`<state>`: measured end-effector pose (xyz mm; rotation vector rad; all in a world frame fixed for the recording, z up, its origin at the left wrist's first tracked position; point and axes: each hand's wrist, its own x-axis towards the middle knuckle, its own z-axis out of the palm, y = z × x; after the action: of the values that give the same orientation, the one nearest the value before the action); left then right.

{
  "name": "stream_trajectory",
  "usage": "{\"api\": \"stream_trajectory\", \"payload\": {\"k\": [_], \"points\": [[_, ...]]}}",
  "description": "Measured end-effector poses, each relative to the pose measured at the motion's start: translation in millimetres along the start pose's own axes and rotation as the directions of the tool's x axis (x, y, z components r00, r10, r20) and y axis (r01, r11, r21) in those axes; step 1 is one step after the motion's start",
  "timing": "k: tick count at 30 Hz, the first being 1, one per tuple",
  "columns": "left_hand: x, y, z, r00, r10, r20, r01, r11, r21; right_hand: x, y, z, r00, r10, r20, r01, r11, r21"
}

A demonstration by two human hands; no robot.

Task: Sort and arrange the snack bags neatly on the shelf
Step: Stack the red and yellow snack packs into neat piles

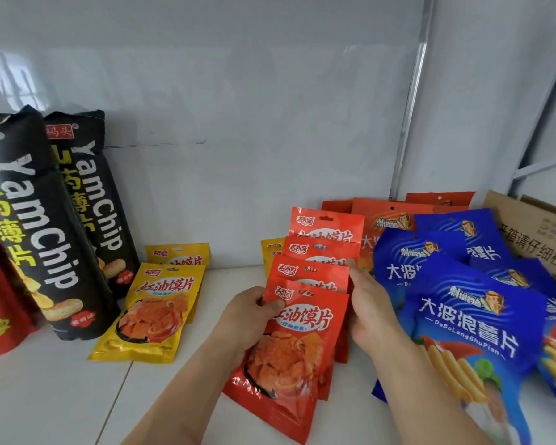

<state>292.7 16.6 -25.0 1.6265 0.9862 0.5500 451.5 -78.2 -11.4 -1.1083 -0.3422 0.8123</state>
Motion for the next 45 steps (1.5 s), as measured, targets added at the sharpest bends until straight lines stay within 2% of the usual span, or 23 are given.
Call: {"api": "stream_trajectory", "payload": {"k": [2,5,11,15,21,25,28,31,36,41,45], "points": [[0,0,1,0.999,0.014,-0.034,-0.013,0.999,0.032,-4,-2,2,0.997,0.025,0.066,-0.027,0.999,0.027],[-1,-1,2,0.998,0.028,-0.058,-0.027,0.999,0.019,-6,0,4,0.992,-0.006,0.125,0.006,1.000,-0.003],[-2,0,3,0.993,0.036,-0.113,-0.040,0.999,-0.035,-4,1,2,0.998,0.016,0.068,-0.015,1.000,-0.007],[-5,4,5,0.991,0.038,-0.132,-0.039,0.999,-0.010,-6,0,1,0.996,0.039,0.079,-0.040,0.999,0.004],[-6,4,5,0.994,0.015,-0.112,-0.024,0.996,-0.081,-11,-3,3,0.990,0.081,0.112,-0.085,0.996,0.033],[-5,5,5,0.991,0.061,-0.123,-0.070,0.995,-0.066,-13,-4,5,0.990,0.090,0.108,-0.094,0.995,0.035],[-4,5,4,0.993,0.030,-0.112,-0.042,0.994,-0.103,-14,-4,6,0.990,0.084,0.112,-0.088,0.996,0.030],[-2,5,4,0.989,0.035,-0.142,-0.050,0.993,-0.104,-16,-4,8,0.987,0.081,0.139,-0.082,0.997,-0.001],[-2,6,7,0.978,0.062,-0.199,-0.079,0.994,-0.080,-20,-6,8,0.978,0.013,0.208,0.011,0.993,-0.114],[-2,5,9,0.966,0.071,-0.247,-0.091,0.993,-0.069,-22,-8,-1,0.938,0.005,0.347,0.053,0.986,-0.157],[-3,6,13,0.959,0.074,-0.273,-0.107,0.988,-0.109,-17,-6,-4,0.954,0.022,0.299,0.036,0.982,-0.186]]}}
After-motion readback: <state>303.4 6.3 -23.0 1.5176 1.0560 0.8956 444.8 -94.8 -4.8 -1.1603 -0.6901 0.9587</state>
